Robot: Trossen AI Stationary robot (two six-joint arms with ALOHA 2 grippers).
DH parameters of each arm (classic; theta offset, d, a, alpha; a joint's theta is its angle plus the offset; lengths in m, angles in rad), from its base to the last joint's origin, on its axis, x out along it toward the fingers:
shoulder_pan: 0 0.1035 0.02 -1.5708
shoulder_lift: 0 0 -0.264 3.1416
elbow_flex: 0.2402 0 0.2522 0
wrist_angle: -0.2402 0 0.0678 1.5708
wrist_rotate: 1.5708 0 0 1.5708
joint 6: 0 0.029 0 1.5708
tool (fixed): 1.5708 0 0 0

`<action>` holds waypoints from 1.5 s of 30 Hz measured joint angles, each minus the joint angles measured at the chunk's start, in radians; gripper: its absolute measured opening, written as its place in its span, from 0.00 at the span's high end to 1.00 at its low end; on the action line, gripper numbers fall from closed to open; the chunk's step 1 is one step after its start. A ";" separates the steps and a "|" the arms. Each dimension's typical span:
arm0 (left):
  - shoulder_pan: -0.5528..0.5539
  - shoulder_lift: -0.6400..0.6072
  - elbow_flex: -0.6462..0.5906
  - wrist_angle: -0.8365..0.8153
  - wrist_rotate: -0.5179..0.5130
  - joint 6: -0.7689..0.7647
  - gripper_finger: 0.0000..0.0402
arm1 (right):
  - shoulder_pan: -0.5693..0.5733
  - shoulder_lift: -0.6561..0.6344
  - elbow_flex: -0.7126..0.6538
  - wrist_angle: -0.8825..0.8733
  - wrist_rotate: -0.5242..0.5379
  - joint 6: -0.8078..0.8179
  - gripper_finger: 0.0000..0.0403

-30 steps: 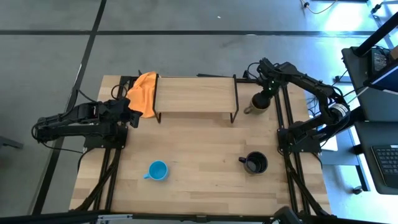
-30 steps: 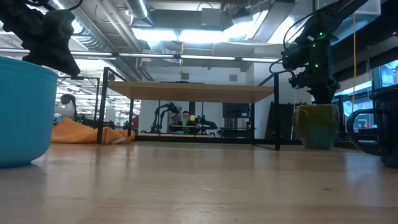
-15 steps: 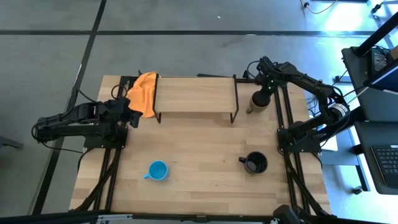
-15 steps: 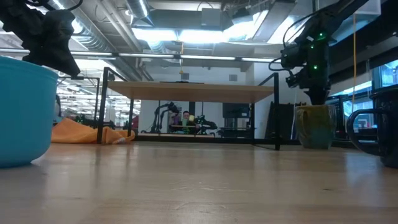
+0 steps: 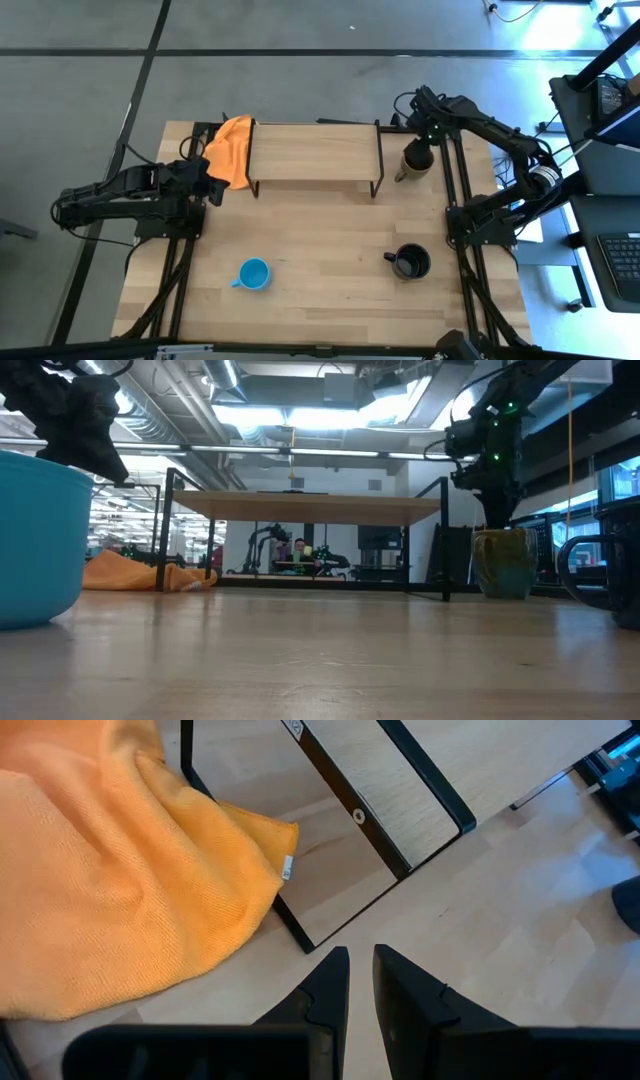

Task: Stack small to large cups/mugs on shelf
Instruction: Put the brown mug on the shelf

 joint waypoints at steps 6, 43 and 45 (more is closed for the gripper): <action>0.000 0.000 0.000 0.000 -0.011 0.023 0.89 | -0.001 -0.002 0.066 -0.126 0.125 0.379 0.44; 0.000 0.000 0.000 0.000 0.014 0.105 0.89 | 0.047 -0.114 -0.214 -0.055 -0.019 0.993 0.58; 0.000 0.000 0.000 0.000 0.014 0.105 0.89 | 0.047 -0.114 -0.214 -0.051 0.000 0.977 0.66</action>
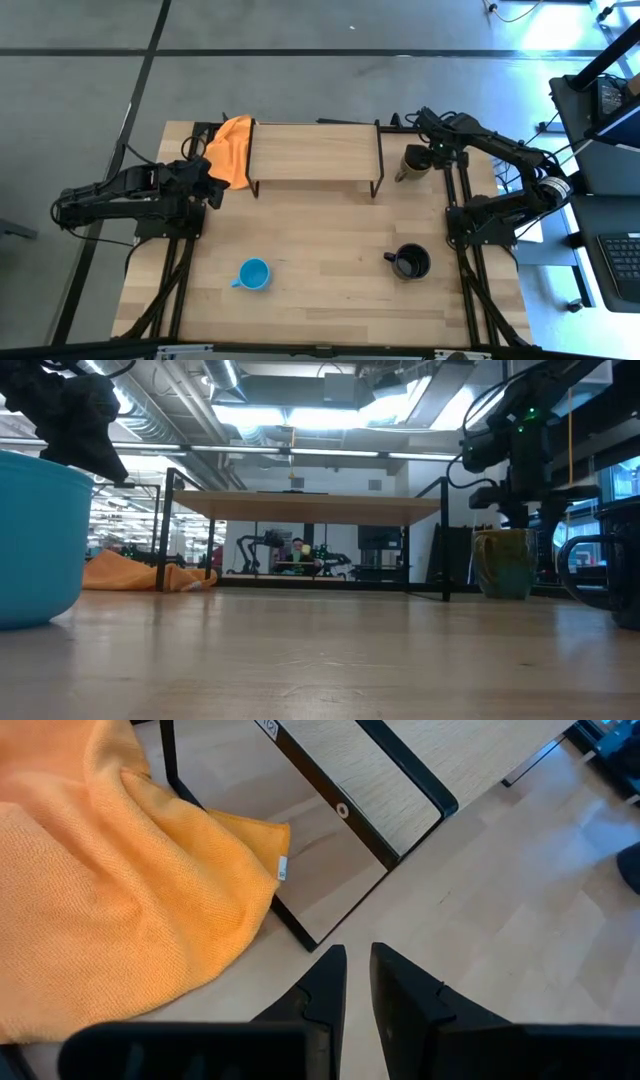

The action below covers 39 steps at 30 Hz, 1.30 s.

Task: Stack small to large cups/mugs on shelf
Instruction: Put the brown mug on the shelf

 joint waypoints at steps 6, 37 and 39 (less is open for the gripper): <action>0.000 0.000 0.000 0.000 0.000 -0.006 0.89 | -0.014 0.000 0.000 0.025 0.028 -0.062 0.87; 0.000 0.000 0.000 0.000 0.000 -0.033 0.89 | -0.070 0.002 0.054 0.056 -0.003 -0.195 0.91; 0.000 0.000 0.000 0.001 0.000 -0.033 0.89 | -0.070 0.002 0.077 0.054 -0.001 -0.202 0.91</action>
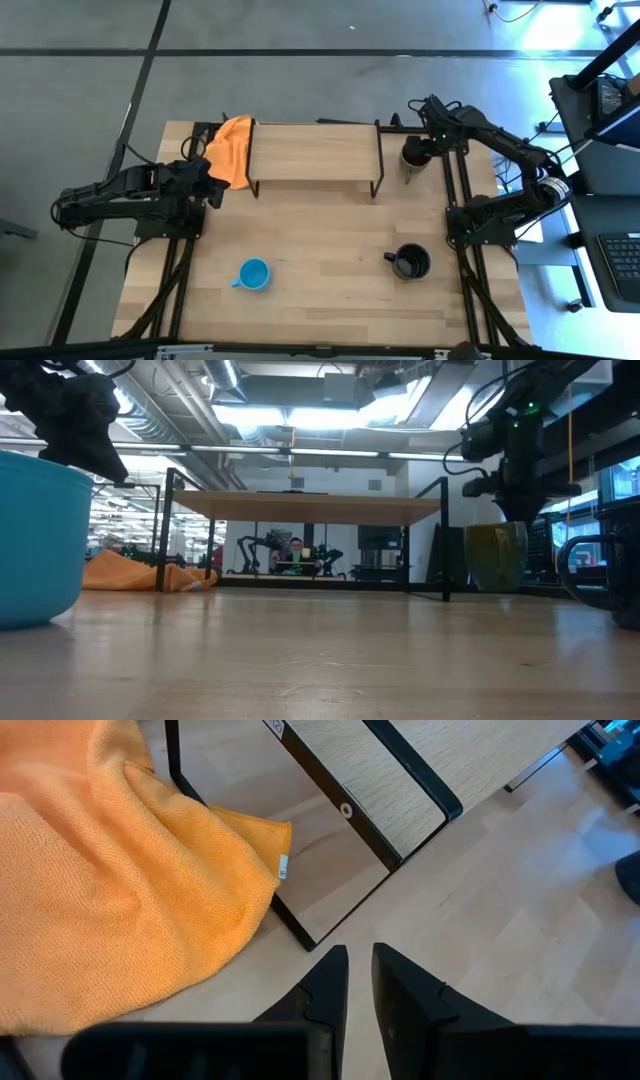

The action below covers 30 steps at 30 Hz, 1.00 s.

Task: Stack small to large cups/mugs on shelf
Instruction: Put the brown mug on the shelf

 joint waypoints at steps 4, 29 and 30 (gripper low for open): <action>0.000 0.000 0.000 0.000 0.000 -0.002 0.89 | 0.000 0.000 0.055 -0.057 -0.003 -0.008 0.90; 0.000 0.000 0.000 0.018 -0.001 -0.003 0.89 | 0.109 -0.001 0.551 -0.428 -0.057 -0.019 0.90; 0.000 0.000 0.000 0.019 -0.001 -0.003 0.89 | 0.121 -0.001 0.562 -0.434 -0.057 -0.010 0.90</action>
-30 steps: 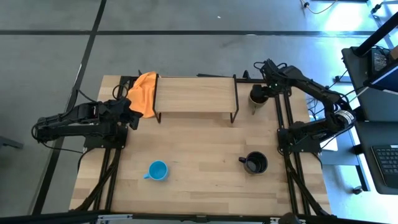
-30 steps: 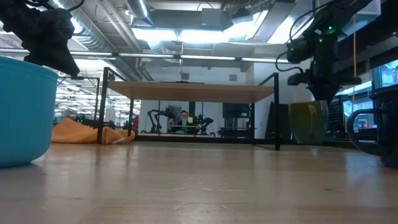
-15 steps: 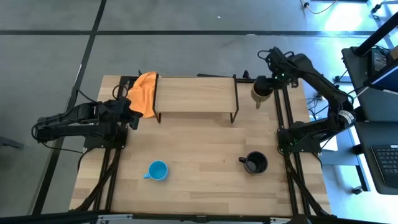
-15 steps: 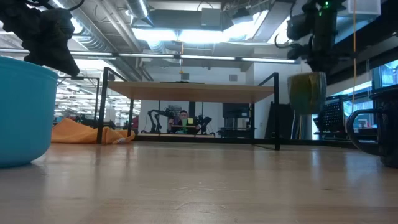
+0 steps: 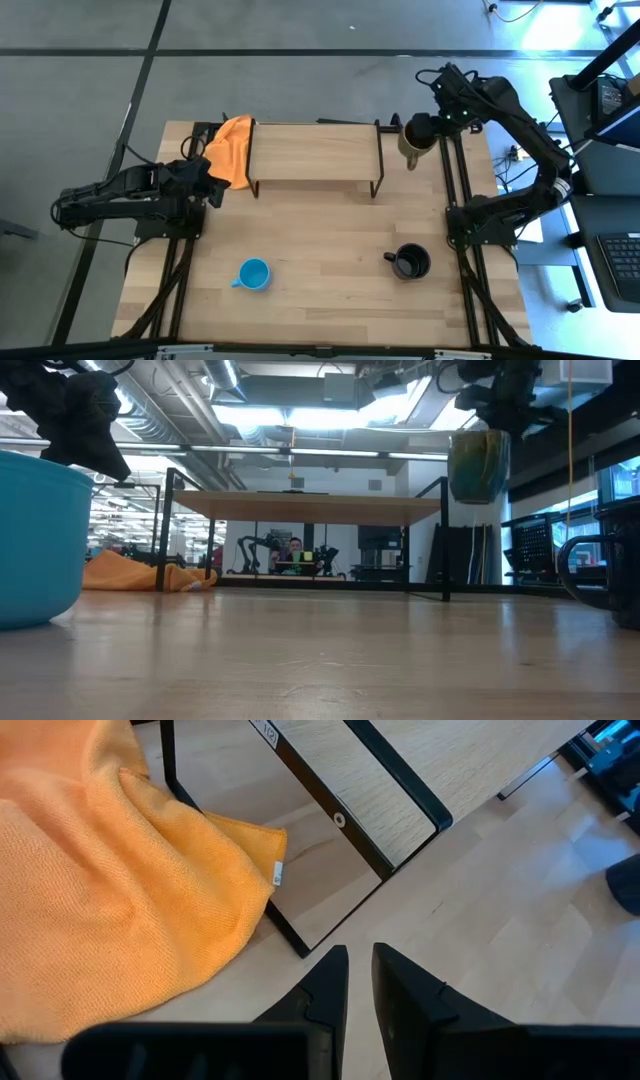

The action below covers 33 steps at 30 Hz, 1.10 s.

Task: Stack small to large cups/mugs on shelf
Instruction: Put the brown mug on the shelf

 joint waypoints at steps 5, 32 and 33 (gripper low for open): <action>0.000 0.000 0.000 0.008 0.000 0.000 0.89 | 0.062 0.000 0.060 0.022 0.001 0.033 0.91; 0.000 0.000 0.000 0.007 -0.004 -0.045 0.89 | 0.249 0.417 0.448 0.075 -0.087 -0.008 0.90; 0.000 0.000 0.000 0.007 -0.004 -0.045 0.89 | 0.249 0.432 0.459 0.058 -0.099 -0.018 0.90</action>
